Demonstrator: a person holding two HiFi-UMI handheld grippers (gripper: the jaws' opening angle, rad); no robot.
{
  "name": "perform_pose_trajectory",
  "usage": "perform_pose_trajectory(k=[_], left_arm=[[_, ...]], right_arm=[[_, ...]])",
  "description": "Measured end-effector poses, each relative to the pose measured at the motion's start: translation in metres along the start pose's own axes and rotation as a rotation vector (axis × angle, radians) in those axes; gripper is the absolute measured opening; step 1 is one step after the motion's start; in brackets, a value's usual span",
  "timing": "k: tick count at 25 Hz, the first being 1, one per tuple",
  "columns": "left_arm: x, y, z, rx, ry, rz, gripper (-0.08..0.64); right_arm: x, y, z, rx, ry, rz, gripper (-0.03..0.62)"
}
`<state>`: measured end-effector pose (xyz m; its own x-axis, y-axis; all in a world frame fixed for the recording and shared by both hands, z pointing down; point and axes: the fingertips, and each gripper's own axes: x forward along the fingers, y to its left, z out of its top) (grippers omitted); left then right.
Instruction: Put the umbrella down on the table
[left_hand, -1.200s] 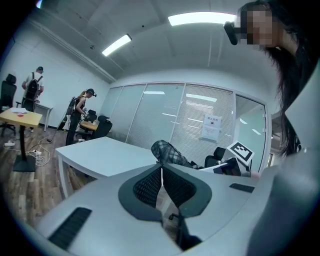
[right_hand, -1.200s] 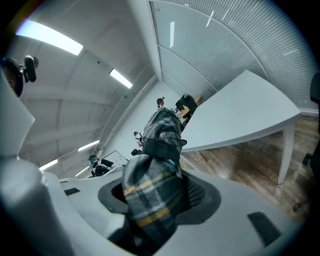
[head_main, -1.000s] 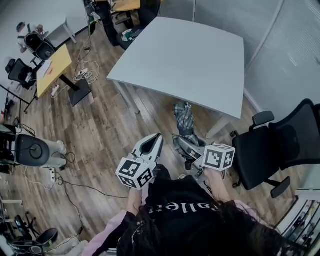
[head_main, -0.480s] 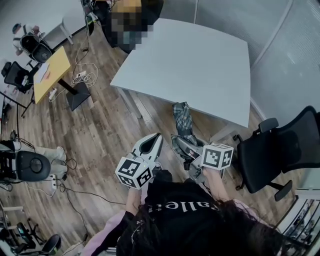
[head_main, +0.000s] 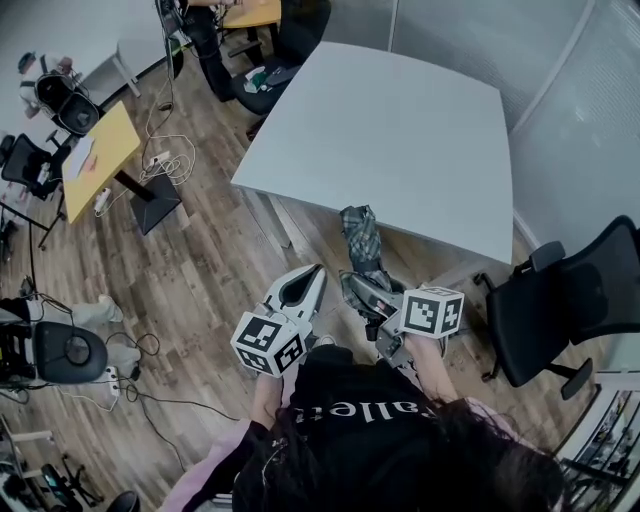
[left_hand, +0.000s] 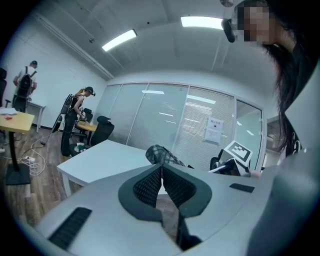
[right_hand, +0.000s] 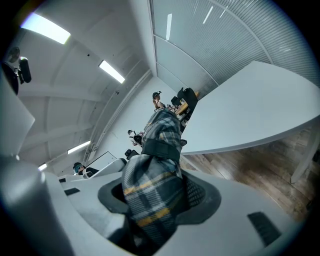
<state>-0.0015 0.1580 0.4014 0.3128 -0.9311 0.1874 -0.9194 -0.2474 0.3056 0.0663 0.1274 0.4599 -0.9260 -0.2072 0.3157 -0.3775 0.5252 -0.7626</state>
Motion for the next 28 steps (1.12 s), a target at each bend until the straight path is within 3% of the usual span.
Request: perform_pose_trajectory(k=[15,21,28], left_arm=[[-0.004,0.05,0.002,-0.019,0.022,-0.027,0.025],[0.011,0.044,-0.024,-0.024,0.065,-0.043,0.025],[0.045,0.087,0.0,-0.054,0.078,-0.01,0.025]], right_arm=[[0.042,-0.003,0.007,0.036,-0.021,-0.057,0.216],[0.04,-0.03,-0.001,0.069,-0.018,-0.069,0.216],[0.076,-0.045,0.039,0.089,0.02,-0.078,0.216]])
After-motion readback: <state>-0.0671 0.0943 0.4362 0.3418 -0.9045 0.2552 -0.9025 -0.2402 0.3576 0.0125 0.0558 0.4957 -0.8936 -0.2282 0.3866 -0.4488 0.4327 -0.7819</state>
